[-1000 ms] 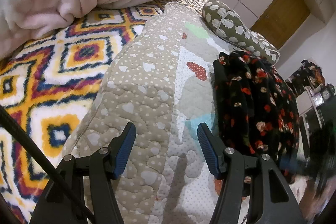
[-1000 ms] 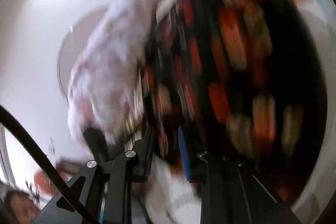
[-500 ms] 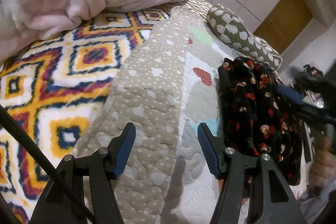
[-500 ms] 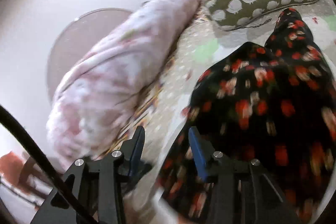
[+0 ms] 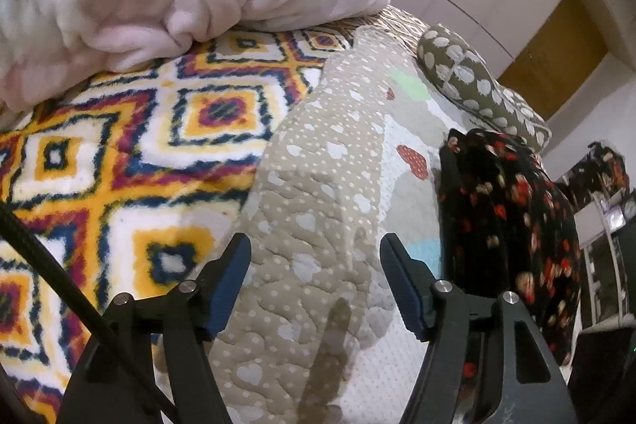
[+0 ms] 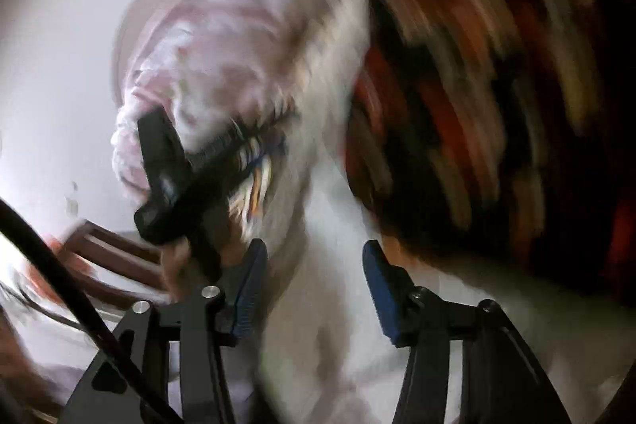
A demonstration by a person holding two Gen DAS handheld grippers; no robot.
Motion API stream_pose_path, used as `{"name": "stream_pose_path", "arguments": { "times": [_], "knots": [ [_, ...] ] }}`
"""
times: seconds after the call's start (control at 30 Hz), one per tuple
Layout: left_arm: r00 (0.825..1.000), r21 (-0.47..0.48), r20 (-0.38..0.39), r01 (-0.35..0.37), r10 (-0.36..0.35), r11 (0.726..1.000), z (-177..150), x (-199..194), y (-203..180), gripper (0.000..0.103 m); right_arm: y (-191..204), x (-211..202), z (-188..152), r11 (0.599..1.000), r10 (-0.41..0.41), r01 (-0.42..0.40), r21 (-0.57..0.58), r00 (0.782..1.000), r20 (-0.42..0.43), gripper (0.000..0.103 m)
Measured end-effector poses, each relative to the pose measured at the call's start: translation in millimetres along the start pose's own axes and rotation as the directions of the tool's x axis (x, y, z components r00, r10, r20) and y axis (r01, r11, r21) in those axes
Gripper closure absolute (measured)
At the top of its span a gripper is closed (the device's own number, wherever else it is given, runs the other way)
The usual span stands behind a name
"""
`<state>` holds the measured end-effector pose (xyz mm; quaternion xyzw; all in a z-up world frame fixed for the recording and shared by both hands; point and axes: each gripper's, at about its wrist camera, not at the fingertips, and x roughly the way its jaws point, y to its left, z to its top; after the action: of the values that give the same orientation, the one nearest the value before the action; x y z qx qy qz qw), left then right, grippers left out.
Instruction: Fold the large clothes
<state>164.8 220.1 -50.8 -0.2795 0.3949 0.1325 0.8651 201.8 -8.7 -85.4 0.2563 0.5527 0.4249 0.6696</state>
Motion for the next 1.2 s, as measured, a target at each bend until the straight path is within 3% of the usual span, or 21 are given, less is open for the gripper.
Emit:
{"name": "stream_pose_path", "arguments": {
  "times": [0.2,0.33,0.53,0.6,0.63,0.67,0.7,0.73,0.77,0.83,0.93,1.0,1.1,1.2],
  "knots": [
    [1.000,0.041,0.023,0.003,-0.004,0.999,-19,-16,-16,0.037,-4,-54,-54,0.988,-0.145,0.148,-0.042,0.987,0.074,0.047],
    [0.999,0.099,0.038,-0.022,0.019,0.995,-45,-37,-37,0.036,2,-109,-65,0.966,-0.224,0.248,-0.075,0.945,0.238,0.047],
    [1.000,0.186,-0.009,0.000,0.002,0.982,-100,-53,-76,0.027,6,-142,-22,0.933,-0.279,0.346,-0.099,0.868,0.412,0.047],
    [0.999,0.210,-0.040,-0.003,0.012,0.978,-114,-46,-86,0.027,6,-132,-5,0.942,-0.262,0.323,-0.093,0.879,0.399,0.049],
    [0.999,0.223,-0.048,-0.005,0.016,0.975,-121,-41,-90,0.027,4,-124,-1,0.930,-0.295,0.355,-0.095,0.874,0.386,0.051],
    [0.998,0.230,-0.052,-0.017,0.030,0.973,-125,-36,-90,0.027,6,-111,2,0.899,-0.356,0.423,-0.109,0.855,0.377,0.055],
    [0.997,0.231,-0.056,-0.035,0.050,0.972,-128,-33,-90,0.027,5,-104,1,0.849,-0.437,0.512,-0.131,0.819,0.372,0.080],
    [0.996,0.228,-0.058,-0.049,0.064,0.972,-131,-29,-88,0.027,0,-99,0,0.793,-0.521,0.597,-0.121,0.767,0.374,0.103],
    [0.997,0.225,-0.048,-0.050,0.062,0.973,-132,-28,-87,0.027,-11,-106,0,0.796,-0.535,0.601,-0.073,0.755,0.380,0.103],
    [0.997,0.229,-0.031,-0.062,0.071,0.971,-134,-28,-88,0.027,-33,-128,-1,0.847,-0.499,0.532,0.024,0.777,0.383,0.103],
    [0.996,0.269,-0.015,-0.082,0.090,0.960,-140,-23,-94,0.018,-45,-145,-1,0.830,-0.535,0.552,0.072,0.754,0.381,0.103],
    [0.993,0.320,0.002,-0.114,0.120,0.940,-146,-18,-101,0.012,-37,-151,-2,0.840,-0.514,0.541,0.052,0.760,0.398,0.103],
    [0.987,0.353,0.010,-0.155,0.162,0.923,-149,-14,-108,0.010,-14,-164,-6,0.831,-0.492,0.557,0.000,0.733,0.470,0.097],
    [0.989,0.344,0.007,-0.142,0.149,0.928,-148,-15,-105,0.009,8,-162,-2,0.859,-0.410,0.508,-0.061,0.755,0.511,0.095]
  ]
}}
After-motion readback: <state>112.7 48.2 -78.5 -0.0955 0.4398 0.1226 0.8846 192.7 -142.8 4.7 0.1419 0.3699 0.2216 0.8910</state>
